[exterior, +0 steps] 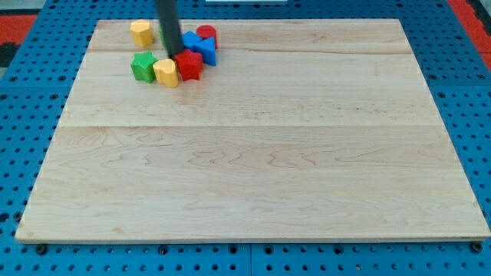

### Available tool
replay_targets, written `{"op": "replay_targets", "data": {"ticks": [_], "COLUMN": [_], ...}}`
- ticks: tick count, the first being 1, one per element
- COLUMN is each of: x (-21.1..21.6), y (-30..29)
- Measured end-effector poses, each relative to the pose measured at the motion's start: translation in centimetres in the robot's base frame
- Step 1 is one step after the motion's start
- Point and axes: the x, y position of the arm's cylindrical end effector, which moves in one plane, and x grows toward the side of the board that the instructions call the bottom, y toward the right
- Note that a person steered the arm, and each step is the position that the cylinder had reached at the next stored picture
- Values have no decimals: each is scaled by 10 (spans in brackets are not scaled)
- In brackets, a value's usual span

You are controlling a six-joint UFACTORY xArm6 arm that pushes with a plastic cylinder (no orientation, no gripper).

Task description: Separate the green star and the yellow heart

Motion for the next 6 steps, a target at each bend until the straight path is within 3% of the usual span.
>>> {"op": "replay_targets", "data": {"ticks": [3,4,6], "x": [15,-2,-8], "y": [-41,-55,-135]}}
